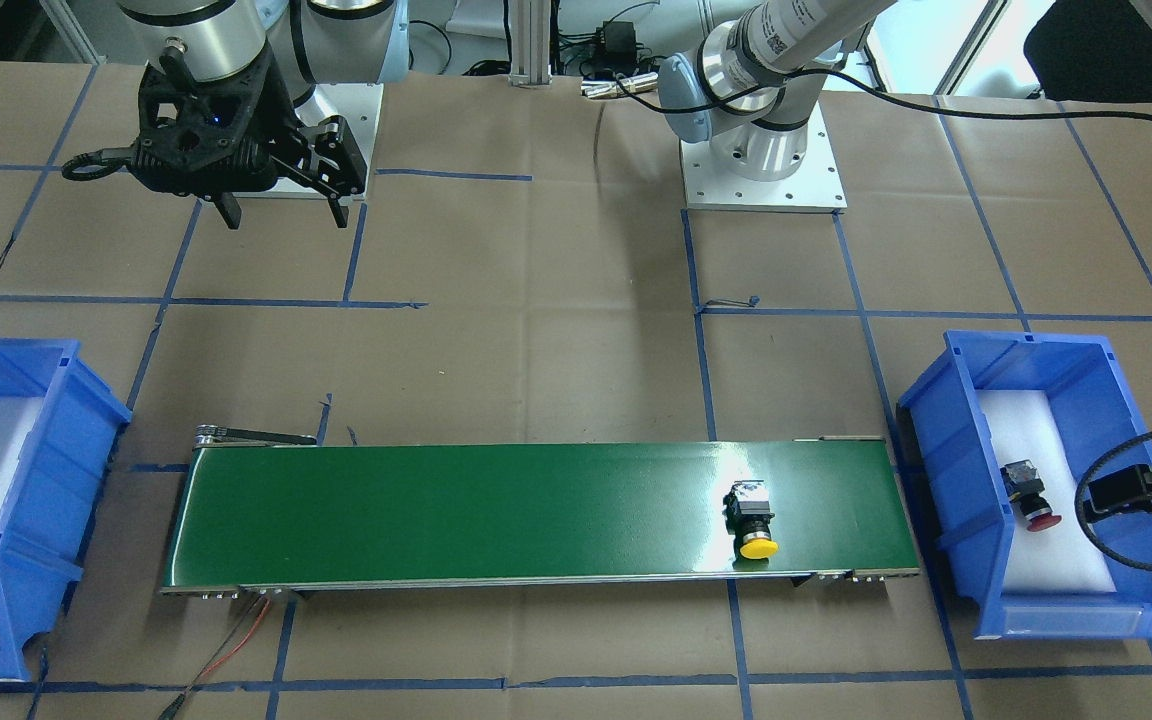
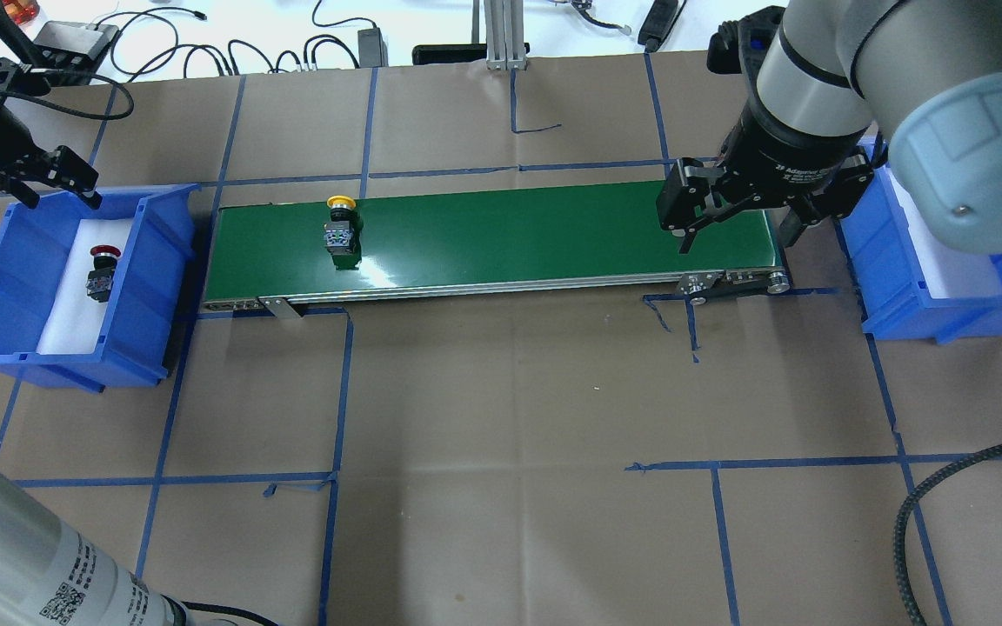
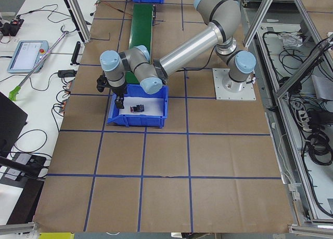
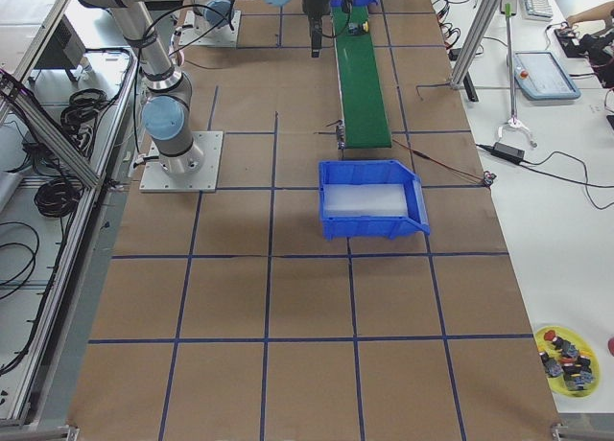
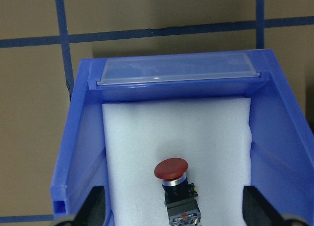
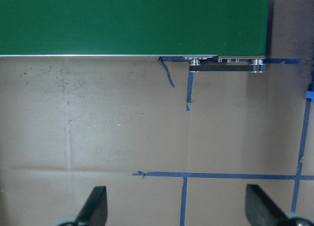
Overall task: Transport two buttons from left to right
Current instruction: 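Lower the left gripper onto the red button and grasp it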
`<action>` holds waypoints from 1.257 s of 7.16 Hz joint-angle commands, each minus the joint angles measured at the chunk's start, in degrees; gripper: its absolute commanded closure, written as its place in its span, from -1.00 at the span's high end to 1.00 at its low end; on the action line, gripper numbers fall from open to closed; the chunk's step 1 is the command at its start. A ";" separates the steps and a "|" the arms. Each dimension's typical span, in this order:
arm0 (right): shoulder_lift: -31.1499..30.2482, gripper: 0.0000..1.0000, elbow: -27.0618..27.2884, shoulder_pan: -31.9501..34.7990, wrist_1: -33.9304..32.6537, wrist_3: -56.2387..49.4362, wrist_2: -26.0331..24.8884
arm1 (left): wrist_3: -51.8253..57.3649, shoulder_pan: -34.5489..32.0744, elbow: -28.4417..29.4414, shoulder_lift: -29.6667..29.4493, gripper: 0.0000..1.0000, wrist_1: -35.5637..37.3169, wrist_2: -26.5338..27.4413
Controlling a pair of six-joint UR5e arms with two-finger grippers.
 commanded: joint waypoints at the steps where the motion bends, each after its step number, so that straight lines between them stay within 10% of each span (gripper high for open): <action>1: -0.03 1.00 0.00 -0.07 0.21 0.00 0.00 | -0.10 0.00 -5.32 0.15 0.98 5.94 0.03; 7: -0.12 1.00 1.76 -0.07 -0.40 0.00 0.00 | -0.19 0.00 -11.75 -0.64 0.97 14.56 0.30; 9: -0.12 1.00 1.76 -0.16 -0.40 0.00 0.00 | -0.10 0.08 -11.75 -0.73 0.57 14.48 0.12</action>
